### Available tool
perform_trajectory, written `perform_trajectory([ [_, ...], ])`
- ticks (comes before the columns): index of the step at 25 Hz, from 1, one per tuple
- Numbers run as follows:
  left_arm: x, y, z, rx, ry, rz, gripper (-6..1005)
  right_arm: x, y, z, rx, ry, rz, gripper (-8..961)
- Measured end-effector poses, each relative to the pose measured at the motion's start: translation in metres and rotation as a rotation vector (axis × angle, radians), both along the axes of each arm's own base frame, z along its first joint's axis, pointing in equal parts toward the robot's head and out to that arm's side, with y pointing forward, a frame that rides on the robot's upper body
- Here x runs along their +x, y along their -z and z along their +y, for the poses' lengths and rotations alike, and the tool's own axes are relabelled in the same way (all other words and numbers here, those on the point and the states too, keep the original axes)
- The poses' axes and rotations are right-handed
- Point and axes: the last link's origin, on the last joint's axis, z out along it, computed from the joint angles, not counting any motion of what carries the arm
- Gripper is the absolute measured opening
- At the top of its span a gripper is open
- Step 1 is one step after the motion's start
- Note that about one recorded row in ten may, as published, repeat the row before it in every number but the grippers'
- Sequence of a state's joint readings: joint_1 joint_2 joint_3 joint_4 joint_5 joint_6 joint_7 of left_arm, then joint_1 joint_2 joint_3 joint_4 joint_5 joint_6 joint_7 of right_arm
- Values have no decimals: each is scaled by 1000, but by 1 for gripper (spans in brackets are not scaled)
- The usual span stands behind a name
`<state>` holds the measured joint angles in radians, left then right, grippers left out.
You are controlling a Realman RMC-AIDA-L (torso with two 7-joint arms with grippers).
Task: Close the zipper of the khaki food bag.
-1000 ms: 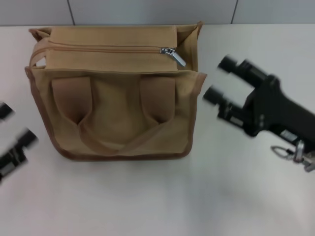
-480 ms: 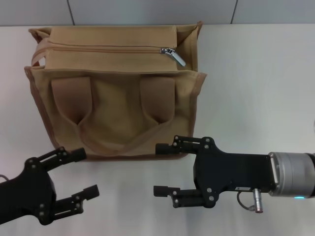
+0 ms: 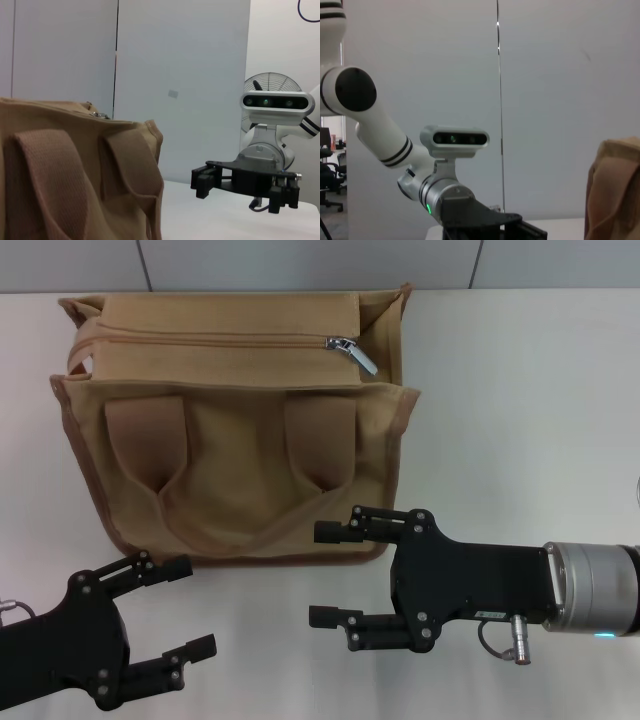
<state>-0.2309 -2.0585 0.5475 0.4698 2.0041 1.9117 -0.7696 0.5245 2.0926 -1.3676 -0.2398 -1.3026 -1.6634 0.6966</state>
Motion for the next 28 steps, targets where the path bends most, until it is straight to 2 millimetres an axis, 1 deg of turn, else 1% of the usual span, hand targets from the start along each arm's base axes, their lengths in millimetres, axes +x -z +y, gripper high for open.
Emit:
perform_trajectory([
  [11, -1, 3, 1, -17, -3, 14, 784, 1, 0, 0, 3, 11, -4, 730],
  [16, -2, 3, 2, -101, -3, 68, 784, 1, 0, 1, 2, 11, -5, 730],
  [17, -3, 0, 6, -150, -25, 106, 784, 1, 0, 1, 2, 10, -4, 730],
  [28, -3, -1, 9, -152, -33, 125, 784, 1, -1, 1, 6, 17, 3, 730],
])
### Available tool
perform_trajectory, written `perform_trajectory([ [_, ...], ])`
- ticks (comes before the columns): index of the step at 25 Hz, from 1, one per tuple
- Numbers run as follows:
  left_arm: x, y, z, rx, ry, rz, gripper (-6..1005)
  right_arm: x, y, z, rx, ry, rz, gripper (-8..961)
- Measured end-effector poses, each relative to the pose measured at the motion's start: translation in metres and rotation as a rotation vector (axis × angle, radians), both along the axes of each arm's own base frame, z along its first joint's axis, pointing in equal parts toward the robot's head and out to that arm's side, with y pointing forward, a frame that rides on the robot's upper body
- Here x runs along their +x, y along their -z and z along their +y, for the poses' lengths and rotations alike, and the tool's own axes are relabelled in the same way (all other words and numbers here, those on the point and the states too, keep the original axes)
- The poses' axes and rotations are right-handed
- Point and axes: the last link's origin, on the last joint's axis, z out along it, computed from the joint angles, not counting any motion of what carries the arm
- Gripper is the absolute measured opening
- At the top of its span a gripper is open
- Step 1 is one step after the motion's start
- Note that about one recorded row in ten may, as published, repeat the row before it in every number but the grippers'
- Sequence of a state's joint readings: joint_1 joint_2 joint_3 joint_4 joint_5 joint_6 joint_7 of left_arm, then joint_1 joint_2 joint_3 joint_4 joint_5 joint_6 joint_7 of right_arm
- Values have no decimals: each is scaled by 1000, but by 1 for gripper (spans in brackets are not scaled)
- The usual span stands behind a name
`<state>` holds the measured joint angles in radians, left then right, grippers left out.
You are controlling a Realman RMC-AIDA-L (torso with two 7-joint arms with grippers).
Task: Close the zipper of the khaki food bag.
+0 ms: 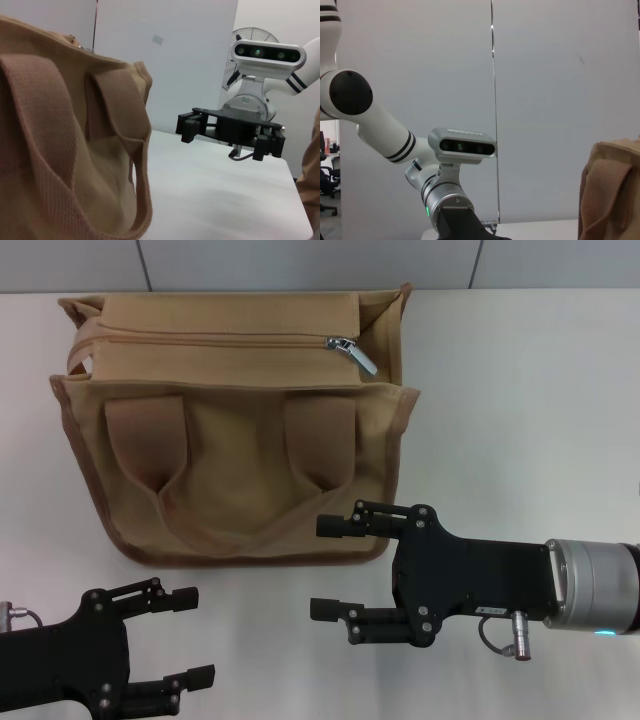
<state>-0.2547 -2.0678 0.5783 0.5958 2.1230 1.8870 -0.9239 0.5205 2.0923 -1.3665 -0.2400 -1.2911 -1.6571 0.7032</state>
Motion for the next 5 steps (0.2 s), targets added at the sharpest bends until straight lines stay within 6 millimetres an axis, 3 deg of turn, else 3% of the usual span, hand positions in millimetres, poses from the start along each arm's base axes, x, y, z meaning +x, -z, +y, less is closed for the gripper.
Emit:
perform_trajectory([
  [5, -1, 0, 0, 2, -1, 2, 784, 0, 0, 0, 1, -1, 3, 730],
])
